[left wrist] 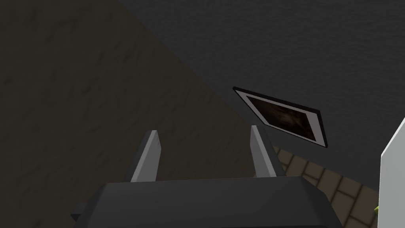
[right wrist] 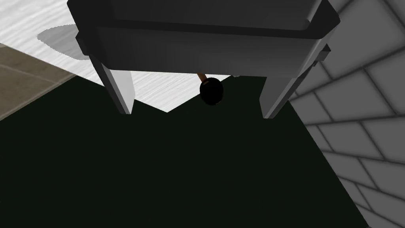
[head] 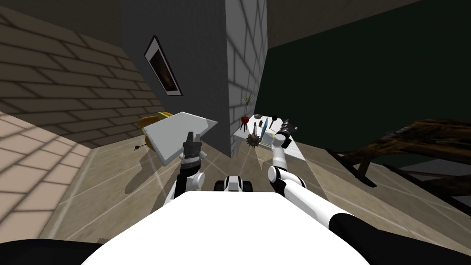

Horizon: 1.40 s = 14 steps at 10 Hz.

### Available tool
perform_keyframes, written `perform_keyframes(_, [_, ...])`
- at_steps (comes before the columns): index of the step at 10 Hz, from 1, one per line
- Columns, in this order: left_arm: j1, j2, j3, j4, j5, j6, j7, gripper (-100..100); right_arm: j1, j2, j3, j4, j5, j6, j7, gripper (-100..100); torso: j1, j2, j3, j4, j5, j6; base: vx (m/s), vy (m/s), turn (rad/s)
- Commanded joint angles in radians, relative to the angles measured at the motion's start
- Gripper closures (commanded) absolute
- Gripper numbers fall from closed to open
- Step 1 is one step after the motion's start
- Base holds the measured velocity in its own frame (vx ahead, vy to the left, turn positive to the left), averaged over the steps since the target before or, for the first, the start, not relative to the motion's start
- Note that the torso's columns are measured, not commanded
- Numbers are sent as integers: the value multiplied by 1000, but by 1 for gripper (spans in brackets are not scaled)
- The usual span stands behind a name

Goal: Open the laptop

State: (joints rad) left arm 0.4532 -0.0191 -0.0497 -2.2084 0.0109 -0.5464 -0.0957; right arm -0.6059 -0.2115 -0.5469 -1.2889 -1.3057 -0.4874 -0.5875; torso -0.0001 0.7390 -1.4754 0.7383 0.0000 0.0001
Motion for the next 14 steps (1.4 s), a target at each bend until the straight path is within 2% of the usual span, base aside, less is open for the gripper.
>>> perform_keyframes(1, [0, 0, 0, 0, 0, 0, 0, 0, -69, 22, -61, 68, -59, 14, -39, -100, 0, -1, 0, 0, 0, 0, -39, -14, 191])
perform_keyframes(2, [0, 0, 0, 0, 0, 0, 0, 0, -69, 22, -61, 68, -59, 14, -39, -100, 0, -1, -1, 0, 0, 0, -28, -7, 46])
perform_keyframes(4, [0, 0, 0, 0, 0, 0, 0, 0, -114, 46, -100, 111, -92, 20, -65, -100, 0, -2, -1, -1, 0, 0, -29, -5, 120])
perform_keyframes(8, [0, 0, 0, 0, 0, 0, 0, 0, -174, 131, -155, 167, -132, 29, -99, -100, 0, -1, -1, 0, 0, 0, -28, -9, 117])
perform_keyframes(10, [0, 0, 0, 0, 0, 0, 0, 0, -189, 191, -170, 181, -142, 31, -108, -100, 0, -1, -1, 0, 0, 0, -16, -4, 58])
perform_keyframes(11, [0, 0, 0, 0, 0, 0, 0, 0, -189, 191, -170, 181, -142, 31, -108, -100, 0, -2, -1, -1, 0, 0, -7, 0, 15])
perform_keyframes(12, [0, 0, 0, 0, 0, 0, 0, 0, -193, 220, -175, 184, -144, 32, -111, -100, 0, -2, -1, 0, 0, 0, -2, 1, 16])
perform_keyframes(13, [0, 0, 0, 0, 0, 0, 0, 0, -193, 220, -175, 184, -144, 32, -111, -100, 0, -1, -1, 0, 0, 0, 0, 0, 11])
perform_keyframes(14, [0, 0, 0, 0, 0, 0, 0, 0, -195, 238, -177, 185, -144, 32, -112, -100, 0, -1, -1, 0, 0, 0, 0, 0, 0])
